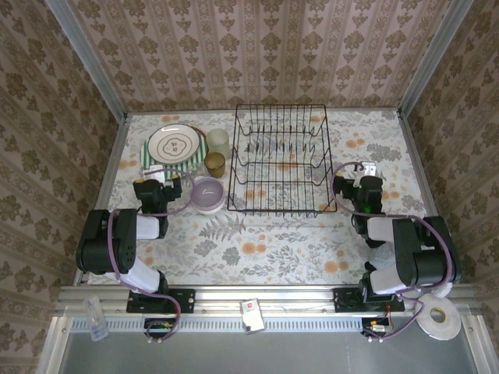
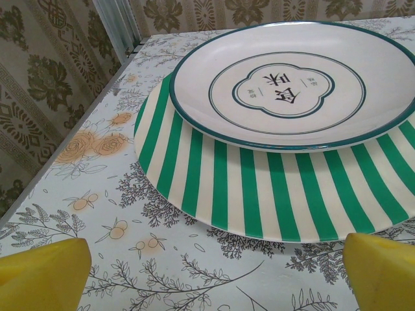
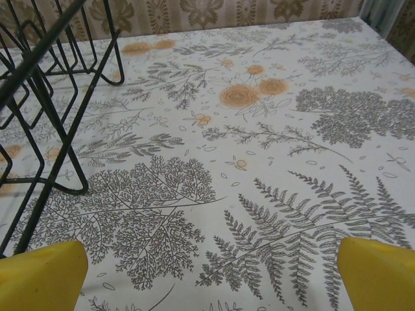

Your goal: Unload the mixed dishes from the dish rack

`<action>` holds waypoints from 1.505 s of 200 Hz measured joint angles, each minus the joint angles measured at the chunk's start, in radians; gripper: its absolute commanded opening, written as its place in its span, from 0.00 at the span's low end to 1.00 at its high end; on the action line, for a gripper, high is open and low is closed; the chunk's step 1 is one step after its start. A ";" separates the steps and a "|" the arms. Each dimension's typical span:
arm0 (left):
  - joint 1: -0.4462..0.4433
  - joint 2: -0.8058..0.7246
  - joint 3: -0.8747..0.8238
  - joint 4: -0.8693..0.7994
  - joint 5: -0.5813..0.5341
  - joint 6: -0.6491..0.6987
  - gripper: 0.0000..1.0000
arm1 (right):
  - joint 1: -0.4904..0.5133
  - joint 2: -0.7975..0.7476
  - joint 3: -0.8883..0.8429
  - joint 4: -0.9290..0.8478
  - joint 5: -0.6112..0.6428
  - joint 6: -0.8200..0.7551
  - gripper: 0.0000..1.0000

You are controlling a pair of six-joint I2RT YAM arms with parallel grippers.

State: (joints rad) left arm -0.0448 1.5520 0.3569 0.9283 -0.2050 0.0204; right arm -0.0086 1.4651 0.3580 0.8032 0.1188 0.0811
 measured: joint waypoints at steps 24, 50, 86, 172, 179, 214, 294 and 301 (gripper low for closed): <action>0.000 0.000 0.000 0.000 0.000 0.000 1.00 | 0.000 0.051 0.000 0.063 -0.005 0.000 1.00; 0.000 0.000 0.000 0.000 0.000 0.000 1.00 | -0.001 0.053 0.000 0.073 -0.015 0.000 1.00; 0.000 0.000 0.000 0.000 0.000 0.000 1.00 | -0.002 0.054 0.001 0.072 -0.019 0.000 1.00; 0.001 0.000 0.000 0.000 0.037 0.003 1.00 | 0.004 0.054 0.012 0.067 -0.013 -0.004 1.00; 0.001 0.000 0.002 -0.001 0.042 0.003 1.00 | 0.007 0.054 0.016 0.061 -0.012 -0.008 1.00; 0.000 0.000 0.004 -0.001 0.045 0.012 1.00 | 0.020 0.056 0.027 0.061 -0.011 -0.024 1.00; -0.001 0.000 0.004 0.000 0.045 0.026 1.00 | 0.020 0.056 0.028 0.061 -0.011 -0.027 1.00; -0.001 0.000 0.004 0.000 0.045 0.027 1.00 | 0.020 0.056 0.028 0.061 -0.011 -0.027 1.00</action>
State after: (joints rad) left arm -0.0460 1.5520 0.3607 0.9279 -0.1596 0.0471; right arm 0.0113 1.5208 0.3862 0.8639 0.1078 0.0544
